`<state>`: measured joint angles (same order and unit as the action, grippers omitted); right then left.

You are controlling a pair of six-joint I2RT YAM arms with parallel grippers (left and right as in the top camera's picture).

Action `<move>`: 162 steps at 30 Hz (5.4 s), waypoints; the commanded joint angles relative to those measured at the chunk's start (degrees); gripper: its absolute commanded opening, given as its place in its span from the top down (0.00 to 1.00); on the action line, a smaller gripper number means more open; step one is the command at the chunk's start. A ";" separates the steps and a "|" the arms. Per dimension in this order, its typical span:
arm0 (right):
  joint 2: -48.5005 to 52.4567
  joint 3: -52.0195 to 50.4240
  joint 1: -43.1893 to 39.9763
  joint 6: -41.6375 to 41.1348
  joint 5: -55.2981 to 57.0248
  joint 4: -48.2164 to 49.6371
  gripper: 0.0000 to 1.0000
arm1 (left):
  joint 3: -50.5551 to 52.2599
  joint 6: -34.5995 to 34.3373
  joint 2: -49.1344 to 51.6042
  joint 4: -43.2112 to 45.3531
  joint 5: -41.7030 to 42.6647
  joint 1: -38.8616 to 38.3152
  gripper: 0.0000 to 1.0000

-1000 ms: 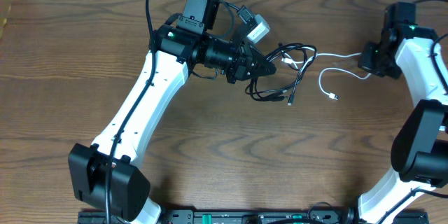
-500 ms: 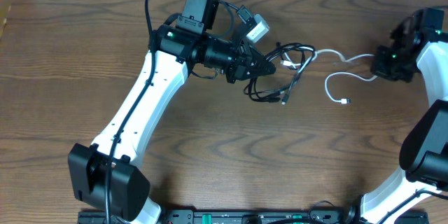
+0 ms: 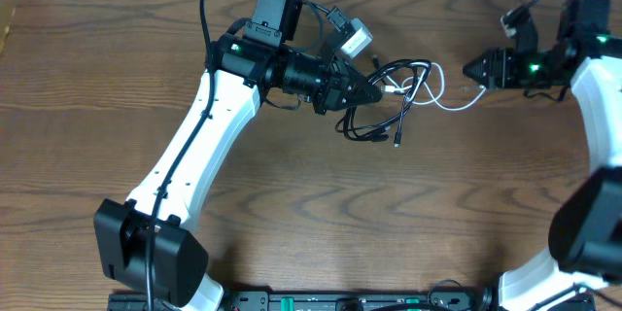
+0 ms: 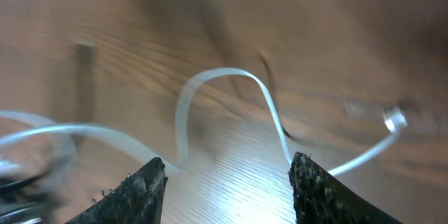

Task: Untangle cables

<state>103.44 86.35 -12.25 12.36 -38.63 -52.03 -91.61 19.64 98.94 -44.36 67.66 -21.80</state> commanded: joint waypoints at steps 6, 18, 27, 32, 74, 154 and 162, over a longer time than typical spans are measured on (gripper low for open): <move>-6.91 1.84 4.46 11.52 -17.49 -0.07 0.49 | -0.50 -2.95 -0.90 0.11 2.23 0.35 0.93; -6.54 1.81 12.15 13.62 -16.79 2.03 0.51 | -0.50 -3.93 -0.90 0.11 2.23 0.35 0.93; -6.51 1.66 12.20 14.78 -13.81 -1.16 0.53 | -0.50 -3.93 -0.90 0.11 2.23 0.35 0.93; -5.66 0.94 13.75 16.02 -13.84 -0.96 0.54 | -0.50 -4.13 -0.90 0.11 2.23 0.35 0.93; -0.39 0.92 13.03 13.81 -8.94 0.83 0.99 | -0.50 -8.79 -0.90 0.11 -1.68 0.37 0.92; 2.64 0.92 23.45 -3.76 8.26 16.83 0.53 | -0.33 -22.51 1.90 -2.78 6.86 7.91 0.93; 2.64 0.92 24.30 -3.78 8.33 16.81 0.80 | -0.33 -22.51 1.90 -1.29 6.32 7.91 0.93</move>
<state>105.75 87.31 11.88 9.06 -29.58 -34.94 -91.61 -2.85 100.68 -46.33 72.31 -14.02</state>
